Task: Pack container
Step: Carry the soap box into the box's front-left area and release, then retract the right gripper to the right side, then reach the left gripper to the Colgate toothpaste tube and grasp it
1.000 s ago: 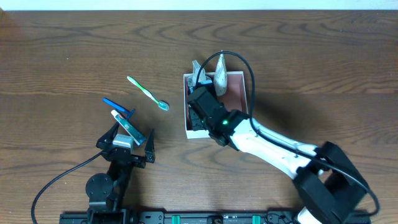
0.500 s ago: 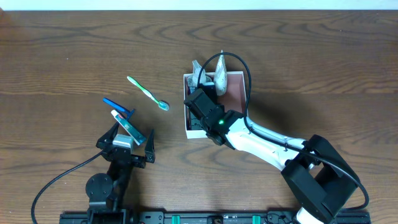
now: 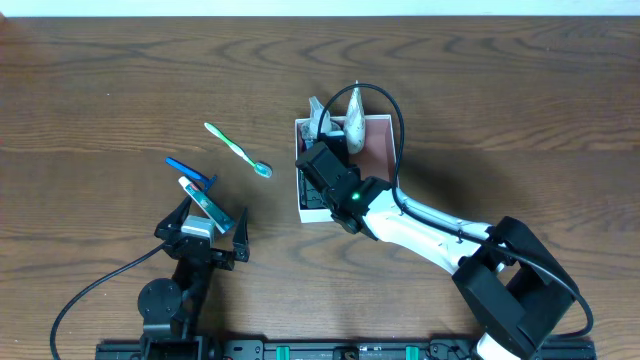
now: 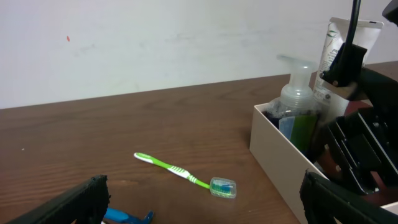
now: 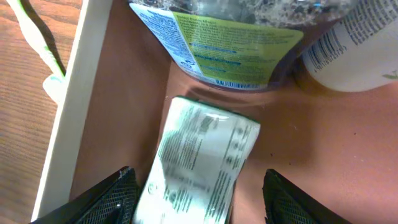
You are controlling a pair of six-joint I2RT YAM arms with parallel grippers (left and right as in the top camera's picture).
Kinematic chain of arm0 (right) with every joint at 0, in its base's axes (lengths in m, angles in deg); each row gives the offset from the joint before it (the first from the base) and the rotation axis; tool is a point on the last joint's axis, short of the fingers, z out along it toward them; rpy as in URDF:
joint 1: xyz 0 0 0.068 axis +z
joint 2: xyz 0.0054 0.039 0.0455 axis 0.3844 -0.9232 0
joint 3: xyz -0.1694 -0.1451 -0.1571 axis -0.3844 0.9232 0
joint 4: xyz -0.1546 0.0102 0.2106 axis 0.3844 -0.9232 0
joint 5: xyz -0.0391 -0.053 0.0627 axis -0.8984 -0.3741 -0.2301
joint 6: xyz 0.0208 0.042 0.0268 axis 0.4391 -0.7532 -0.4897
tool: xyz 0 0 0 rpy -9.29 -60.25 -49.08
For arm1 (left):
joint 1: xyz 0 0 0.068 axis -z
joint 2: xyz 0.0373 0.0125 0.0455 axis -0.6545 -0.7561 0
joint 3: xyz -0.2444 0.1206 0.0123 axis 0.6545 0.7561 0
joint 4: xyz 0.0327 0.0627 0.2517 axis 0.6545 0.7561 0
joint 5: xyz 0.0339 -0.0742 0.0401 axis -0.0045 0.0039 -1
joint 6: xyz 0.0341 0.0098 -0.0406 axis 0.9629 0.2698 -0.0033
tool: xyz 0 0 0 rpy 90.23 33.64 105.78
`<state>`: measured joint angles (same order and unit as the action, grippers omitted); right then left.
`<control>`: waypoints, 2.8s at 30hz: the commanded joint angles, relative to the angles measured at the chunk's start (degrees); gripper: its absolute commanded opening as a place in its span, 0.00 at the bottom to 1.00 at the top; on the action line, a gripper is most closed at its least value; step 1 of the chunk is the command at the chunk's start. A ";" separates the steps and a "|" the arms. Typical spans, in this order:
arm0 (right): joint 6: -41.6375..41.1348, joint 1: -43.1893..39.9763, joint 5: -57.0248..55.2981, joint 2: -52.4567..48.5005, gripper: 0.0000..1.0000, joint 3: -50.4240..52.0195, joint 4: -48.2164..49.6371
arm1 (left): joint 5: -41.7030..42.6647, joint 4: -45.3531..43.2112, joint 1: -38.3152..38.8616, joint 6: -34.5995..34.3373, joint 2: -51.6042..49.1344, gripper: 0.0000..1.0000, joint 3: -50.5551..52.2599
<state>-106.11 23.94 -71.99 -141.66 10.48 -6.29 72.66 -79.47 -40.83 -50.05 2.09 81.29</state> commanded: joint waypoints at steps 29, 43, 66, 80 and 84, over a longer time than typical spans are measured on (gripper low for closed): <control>2.91 -15.30 -18.62 44.94 0.95 -8.94 -36.33 | 0.15 1.90 -0.20 -0.07 0.28 0.98 1.09; 2.89 -49.81 -5.79 37.94 0.99 -8.83 -40.70 | 0.13 1.86 -0.20 -0.07 0.28 0.98 1.09; 2.89 -60.08 0.68 19.02 0.99 -8.83 -42.29 | -0.46 18.08 -0.37 -12.37 -27.43 0.98 -25.81; 2.89 -60.08 0.68 18.99 0.99 -8.83 -42.29 | 15.82 35.63 -0.37 -9.49 -58.86 0.98 -49.92; 2.89 -60.08 0.68 18.99 0.99 -8.83 -42.29 | 15.50 36.20 -0.37 -10.05 -62.25 0.98 -49.92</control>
<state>-103.33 -35.80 -71.10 -122.38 1.71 -48.54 85.92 -44.01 -40.89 -60.54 -58.13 32.29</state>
